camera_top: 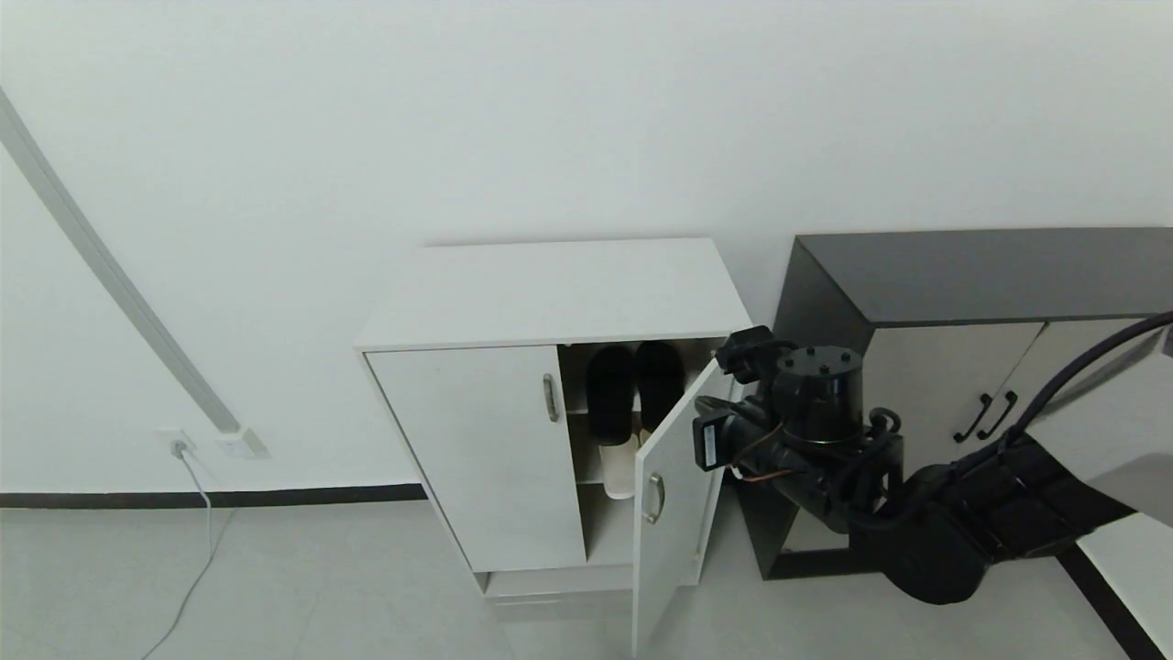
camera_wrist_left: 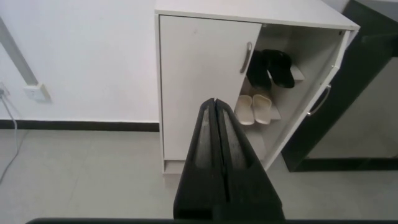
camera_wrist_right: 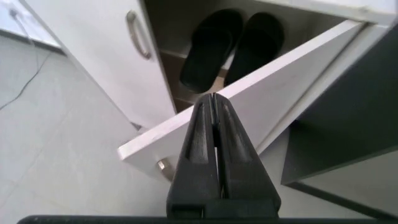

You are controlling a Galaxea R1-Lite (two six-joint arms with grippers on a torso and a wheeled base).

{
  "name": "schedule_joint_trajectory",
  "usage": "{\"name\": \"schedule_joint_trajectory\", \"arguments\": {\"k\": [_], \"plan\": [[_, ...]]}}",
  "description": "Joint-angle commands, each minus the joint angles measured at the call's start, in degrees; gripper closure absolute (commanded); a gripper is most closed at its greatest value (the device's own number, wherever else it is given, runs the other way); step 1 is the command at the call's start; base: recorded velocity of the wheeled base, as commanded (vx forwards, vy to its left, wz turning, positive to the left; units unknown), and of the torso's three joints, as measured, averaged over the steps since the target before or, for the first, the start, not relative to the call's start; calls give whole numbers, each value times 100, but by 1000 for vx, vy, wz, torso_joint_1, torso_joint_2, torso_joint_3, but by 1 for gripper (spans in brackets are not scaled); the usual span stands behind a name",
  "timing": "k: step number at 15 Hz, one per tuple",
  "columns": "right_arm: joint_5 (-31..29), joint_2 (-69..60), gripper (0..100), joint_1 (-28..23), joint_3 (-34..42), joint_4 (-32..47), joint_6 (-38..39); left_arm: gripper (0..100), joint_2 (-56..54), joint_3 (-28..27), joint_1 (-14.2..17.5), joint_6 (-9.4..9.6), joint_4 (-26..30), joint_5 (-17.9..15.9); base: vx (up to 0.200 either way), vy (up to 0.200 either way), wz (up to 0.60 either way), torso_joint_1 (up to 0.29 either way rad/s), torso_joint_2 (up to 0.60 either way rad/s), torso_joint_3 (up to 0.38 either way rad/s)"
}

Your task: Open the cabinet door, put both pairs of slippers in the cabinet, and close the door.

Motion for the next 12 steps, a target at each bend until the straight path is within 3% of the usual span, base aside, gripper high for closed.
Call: {"name": "schedule_joint_trajectory", "arguments": {"k": [1,3,6,12], "plan": [[277,-565,100,-87,473,3,-1,100,0,1,-1,5,-1,-5,0,0,0,0,0,0],[471,-767,100,-87,974,-15,8,100,9,1,-1,5,-1,-5,0,0,0,0,0,0],[506,-855,100,-96,1572,-340,17,100,0,1,-1,5,-1,-5,200,0,0,-7,-1,4],[523,-635,100,-79,1932,-657,43,100,0,1,-1,5,-1,4,0,0,0,0,0,0]]}}
